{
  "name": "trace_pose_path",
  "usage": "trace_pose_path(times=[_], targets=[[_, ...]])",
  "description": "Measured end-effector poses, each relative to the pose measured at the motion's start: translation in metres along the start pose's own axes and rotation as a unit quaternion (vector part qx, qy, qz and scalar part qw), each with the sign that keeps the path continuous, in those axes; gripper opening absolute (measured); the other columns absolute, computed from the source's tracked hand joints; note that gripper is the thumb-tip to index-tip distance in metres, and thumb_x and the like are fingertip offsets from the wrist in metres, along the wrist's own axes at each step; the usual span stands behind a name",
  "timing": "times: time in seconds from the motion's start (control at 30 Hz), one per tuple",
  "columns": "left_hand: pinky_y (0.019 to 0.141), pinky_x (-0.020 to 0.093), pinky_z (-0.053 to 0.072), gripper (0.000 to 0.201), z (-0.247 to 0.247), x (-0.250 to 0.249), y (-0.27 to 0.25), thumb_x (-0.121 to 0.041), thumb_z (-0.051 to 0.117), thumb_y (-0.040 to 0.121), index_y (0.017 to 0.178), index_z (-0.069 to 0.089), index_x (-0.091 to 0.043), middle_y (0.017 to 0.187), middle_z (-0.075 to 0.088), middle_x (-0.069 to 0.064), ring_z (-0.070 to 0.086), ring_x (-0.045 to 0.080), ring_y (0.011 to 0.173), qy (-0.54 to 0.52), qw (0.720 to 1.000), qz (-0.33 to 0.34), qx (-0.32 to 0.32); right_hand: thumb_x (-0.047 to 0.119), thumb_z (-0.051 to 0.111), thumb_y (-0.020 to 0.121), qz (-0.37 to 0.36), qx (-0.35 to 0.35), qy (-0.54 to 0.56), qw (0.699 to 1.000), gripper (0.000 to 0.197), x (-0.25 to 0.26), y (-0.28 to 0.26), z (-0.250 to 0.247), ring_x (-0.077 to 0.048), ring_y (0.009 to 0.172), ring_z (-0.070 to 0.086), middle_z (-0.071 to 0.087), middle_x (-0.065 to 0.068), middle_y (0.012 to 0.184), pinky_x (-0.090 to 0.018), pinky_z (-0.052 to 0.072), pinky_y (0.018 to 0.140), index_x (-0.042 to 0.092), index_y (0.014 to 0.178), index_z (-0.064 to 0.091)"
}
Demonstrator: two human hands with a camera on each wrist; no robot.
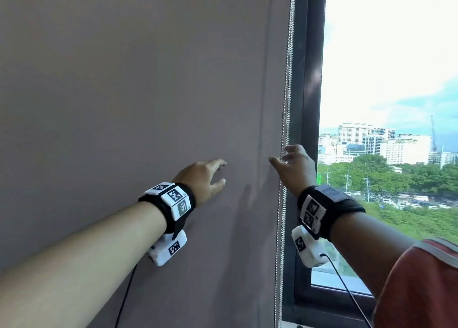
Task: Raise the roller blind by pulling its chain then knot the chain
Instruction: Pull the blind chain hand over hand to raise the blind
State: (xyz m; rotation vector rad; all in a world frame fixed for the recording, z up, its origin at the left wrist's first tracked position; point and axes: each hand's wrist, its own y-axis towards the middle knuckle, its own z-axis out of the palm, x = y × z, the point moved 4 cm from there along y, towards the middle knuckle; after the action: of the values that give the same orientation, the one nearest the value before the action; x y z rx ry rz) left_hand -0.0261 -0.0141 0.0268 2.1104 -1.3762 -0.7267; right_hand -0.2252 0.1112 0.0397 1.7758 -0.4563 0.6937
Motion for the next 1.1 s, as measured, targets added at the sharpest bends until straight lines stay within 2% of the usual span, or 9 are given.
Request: trace_pose_path(times=[0.13,0.2,0.27,0.3,0.47,0.63,0.8,0.97,1.1], targets=[[0.094,0.033,0.046,0.044,0.019,0.003,0.003,-0.037,0.056,0.085,0.126,0.049,-0.025,0.123,0.063,-0.006,0.059,0.016,0.112,-0.016,1.000,-0.019,0.013,0.029,0.068,0.083,-0.001,-0.003,0.001,1.000,0.027,-0.004,0.002,0.010,-0.022,0.087,0.064,0.064,0.001,0.080,-0.030,0.049,0.082,0.011,0.103,0.066],[0.093,0.034,0.047,0.044,0.029,0.006,0.005,-0.038,0.056,0.085,0.126,0.051,-0.024,0.121,0.063,-0.006,0.059,0.016,0.110,-0.043,0.999,-0.026,0.021,0.030,0.062,0.085,0.001,-0.015,0.039,0.999,0.017,-0.009,0.005,0.019,-0.027,0.081,0.067,0.069,-0.004,0.078,-0.037,0.053,0.080,0.015,0.091,0.068],[0.091,0.034,0.048,0.044,0.037,0.006,0.006,-0.041,0.055,0.084,0.125,0.052,-0.024,0.118,0.065,-0.006,0.060,0.016,0.107,-0.061,0.997,-0.027,0.025,0.035,0.055,0.087,0.012,-0.031,0.092,0.995,0.019,-0.014,0.006,0.025,-0.030,0.071,0.066,0.068,-0.005,0.072,-0.049,0.056,0.075,0.020,0.080,0.064],[0.090,0.034,0.048,0.046,0.042,0.006,0.007,-0.044,0.053,0.082,0.124,0.053,-0.025,0.116,0.066,-0.005,0.061,0.016,0.105,-0.071,0.997,-0.026,0.027,0.038,0.052,0.089,0.013,-0.042,0.110,0.993,0.023,-0.015,0.005,0.026,-0.029,0.068,0.063,0.066,-0.005,0.070,-0.049,0.056,0.073,0.019,0.079,0.062],[0.087,0.033,0.051,0.039,0.061,-0.010,0.008,-0.040,0.052,0.084,0.118,0.059,-0.022,0.105,0.071,0.002,0.066,0.017,0.096,-0.153,0.988,-0.013,0.034,0.030,0.040,0.102,-0.040,-0.108,0.157,0.981,0.036,-0.012,-0.007,0.018,-0.004,0.053,0.047,0.050,-0.001,0.059,-0.013,0.036,0.054,0.012,0.077,0.060],[0.083,0.034,0.052,0.034,0.075,-0.032,0.014,-0.043,0.048,0.085,0.110,0.062,-0.025,0.092,0.072,-0.004,0.067,0.014,0.088,-0.185,0.982,0.017,0.030,0.028,0.040,0.102,-0.073,-0.069,0.141,0.985,0.042,-0.017,-0.018,0.020,-0.007,0.047,0.030,0.032,0.004,0.055,-0.022,0.026,0.049,0.015,0.062,0.034],[0.080,0.037,0.053,0.034,0.087,-0.046,0.019,-0.048,0.042,0.086,0.106,0.060,-0.027,0.084,0.073,0.000,0.068,0.017,0.082,-0.206,0.977,0.039,0.023,0.038,0.039,0.098,-0.078,-0.059,0.164,0.982,0.050,-0.023,-0.021,0.017,-0.020,0.053,0.030,0.030,-0.007,0.057,-0.035,0.028,0.051,0.008,0.060,0.027],[0.078,0.036,0.053,0.034,0.093,-0.059,0.015,-0.047,0.040,0.089,0.104,0.061,-0.026,0.081,0.072,-0.001,0.067,0.016,0.079,-0.217,0.975,0.049,0.004,0.041,0.040,0.096,-0.073,-0.044,0.192,0.978,0.054,-0.025,-0.028,0.011,-0.020,0.051,0.030,0.030,-0.008,0.055,-0.036,0.028,0.047,0.004,0.059,0.028],[0.069,0.040,0.053,0.041,0.103,-0.072,0.006,-0.056,0.035,0.089,0.097,0.060,-0.025,0.070,0.069,0.005,0.066,0.022,0.068,-0.240,0.969,0.060,-0.004,0.033,0.041,0.097,-0.068,-0.032,0.209,0.975,0.046,-0.028,-0.039,0.008,-0.015,0.048,0.026,0.028,-0.003,0.052,-0.028,0.023,0.047,0.020,0.055,0.027]])
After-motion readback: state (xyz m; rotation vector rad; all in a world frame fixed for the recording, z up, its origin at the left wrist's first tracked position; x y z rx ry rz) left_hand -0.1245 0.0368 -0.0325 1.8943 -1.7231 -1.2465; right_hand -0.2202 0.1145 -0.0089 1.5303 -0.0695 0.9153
